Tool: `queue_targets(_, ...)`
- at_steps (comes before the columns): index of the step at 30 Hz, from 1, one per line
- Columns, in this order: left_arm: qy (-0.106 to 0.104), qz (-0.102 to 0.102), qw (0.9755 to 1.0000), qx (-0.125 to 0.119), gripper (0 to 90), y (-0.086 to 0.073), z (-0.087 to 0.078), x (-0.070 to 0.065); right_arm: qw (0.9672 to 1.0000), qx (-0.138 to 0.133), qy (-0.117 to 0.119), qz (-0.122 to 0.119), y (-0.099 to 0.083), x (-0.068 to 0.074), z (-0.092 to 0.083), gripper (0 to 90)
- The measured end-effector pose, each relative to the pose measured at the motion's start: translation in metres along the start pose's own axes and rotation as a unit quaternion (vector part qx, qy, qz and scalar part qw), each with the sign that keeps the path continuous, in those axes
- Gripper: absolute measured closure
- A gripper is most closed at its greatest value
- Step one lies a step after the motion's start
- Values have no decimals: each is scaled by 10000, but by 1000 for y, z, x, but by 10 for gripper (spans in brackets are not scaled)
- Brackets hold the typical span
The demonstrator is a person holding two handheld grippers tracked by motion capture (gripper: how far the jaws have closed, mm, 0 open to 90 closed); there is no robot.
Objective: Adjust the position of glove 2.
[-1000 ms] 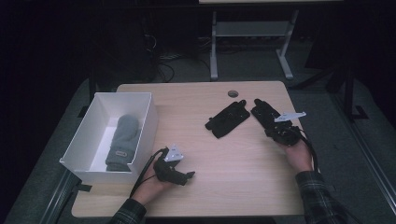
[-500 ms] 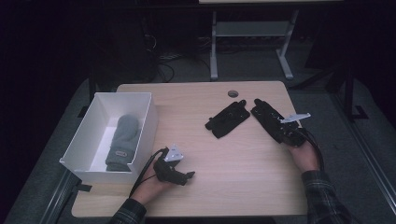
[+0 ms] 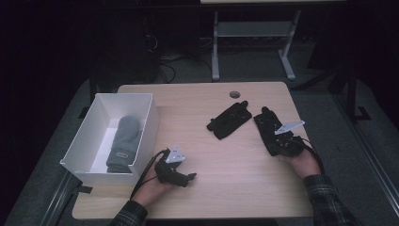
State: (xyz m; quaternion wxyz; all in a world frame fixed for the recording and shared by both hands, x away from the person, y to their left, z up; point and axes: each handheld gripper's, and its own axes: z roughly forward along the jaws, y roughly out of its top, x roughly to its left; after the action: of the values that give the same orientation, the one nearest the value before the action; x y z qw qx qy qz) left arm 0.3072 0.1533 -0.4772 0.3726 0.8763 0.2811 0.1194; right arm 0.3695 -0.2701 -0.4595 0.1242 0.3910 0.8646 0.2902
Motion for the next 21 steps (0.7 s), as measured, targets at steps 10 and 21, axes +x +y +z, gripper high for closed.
queue_targets(10,3,-1,10000,-20,129,0,0,0,9957,20,828,-423,-5,36,-3,900)
queue_targets(21,0,0,10000,-18,129,0,0,0,9950,-315,723,-619,6,31,-16,900)
